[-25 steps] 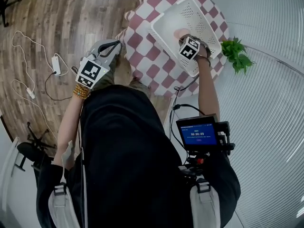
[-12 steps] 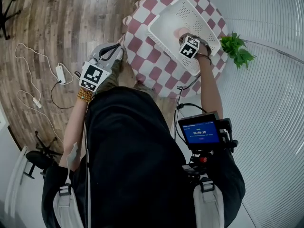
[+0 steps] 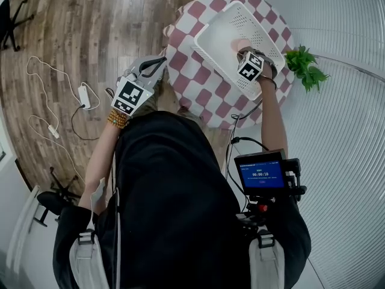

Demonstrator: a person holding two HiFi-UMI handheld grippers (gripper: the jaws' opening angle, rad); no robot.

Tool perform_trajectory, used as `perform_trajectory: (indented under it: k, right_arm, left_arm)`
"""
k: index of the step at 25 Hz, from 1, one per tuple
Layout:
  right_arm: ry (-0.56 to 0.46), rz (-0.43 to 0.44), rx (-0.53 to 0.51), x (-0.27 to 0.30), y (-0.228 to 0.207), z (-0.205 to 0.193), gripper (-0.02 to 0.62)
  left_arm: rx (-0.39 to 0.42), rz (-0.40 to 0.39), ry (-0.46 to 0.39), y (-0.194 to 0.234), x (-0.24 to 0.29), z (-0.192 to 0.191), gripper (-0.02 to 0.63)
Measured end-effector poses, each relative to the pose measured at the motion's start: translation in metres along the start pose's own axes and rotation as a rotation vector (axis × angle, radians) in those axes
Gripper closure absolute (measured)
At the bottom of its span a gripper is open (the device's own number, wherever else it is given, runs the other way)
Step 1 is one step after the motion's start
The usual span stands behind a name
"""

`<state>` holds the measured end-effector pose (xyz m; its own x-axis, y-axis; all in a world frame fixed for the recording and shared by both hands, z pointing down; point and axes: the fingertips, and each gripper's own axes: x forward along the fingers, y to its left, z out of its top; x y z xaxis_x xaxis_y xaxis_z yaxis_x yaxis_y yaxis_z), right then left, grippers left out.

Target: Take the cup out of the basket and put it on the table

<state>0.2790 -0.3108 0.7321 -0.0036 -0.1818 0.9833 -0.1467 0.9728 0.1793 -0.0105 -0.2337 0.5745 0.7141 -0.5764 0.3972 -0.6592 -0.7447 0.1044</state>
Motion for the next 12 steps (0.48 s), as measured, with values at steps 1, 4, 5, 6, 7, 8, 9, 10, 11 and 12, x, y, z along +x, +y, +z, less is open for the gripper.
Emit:
perform_trajectory:
  k: [1, 4, 5, 6, 7, 8, 9, 10, 11, 12]
  right_arm:
    - [-0.003, -0.001, 0.006, -0.002, 0.000, 0.000, 0.571]
    - [-0.010, -0.012, 0.016, -0.007, -0.002, 0.000, 0.571]
    - [-0.013, -0.019, 0.018, -0.009, -0.002, 0.000, 0.571]
    - [-0.015, -0.025, 0.019, -0.011, -0.002, 0.000, 0.571]
    - [-0.016, -0.029, 0.022, -0.012, -0.002, -0.001, 0.571]
    - [-0.016, -0.033, 0.027, -0.014, -0.001, -0.002, 0.572]
    - [-0.017, -0.038, 0.031, -0.015, -0.001, -0.003, 0.571]
    - [-0.018, -0.045, 0.035, -0.017, -0.002, -0.003, 0.572]
    - [-0.021, -0.052, 0.039, -0.020, -0.002, -0.003, 0.571]
    - [-0.024, -0.059, 0.042, -0.022, -0.003, -0.003, 0.572]
  left_arm:
    - [0.002, -0.005, 0.000, 0.000, 0.001, 0.001, 0.600]
    - [0.008, -0.017, -0.001, -0.001, 0.004, 0.003, 0.601]
    - [0.012, -0.020, -0.002, -0.001, 0.005, 0.004, 0.600]
    - [0.015, -0.023, -0.002, -0.002, 0.005, 0.005, 0.600]
    - [0.019, -0.026, -0.004, -0.002, 0.005, 0.006, 0.600]
    - [0.022, -0.028, -0.005, -0.003, 0.006, 0.007, 0.600]
    - [0.025, -0.031, -0.007, -0.004, 0.006, 0.008, 0.600]
    - [0.027, -0.034, -0.008, -0.005, 0.007, 0.009, 0.600]
    - [0.030, -0.038, -0.009, -0.006, 0.007, 0.010, 0.600]
    - [0.033, -0.042, -0.010, -0.007, 0.007, 0.011, 0.600]
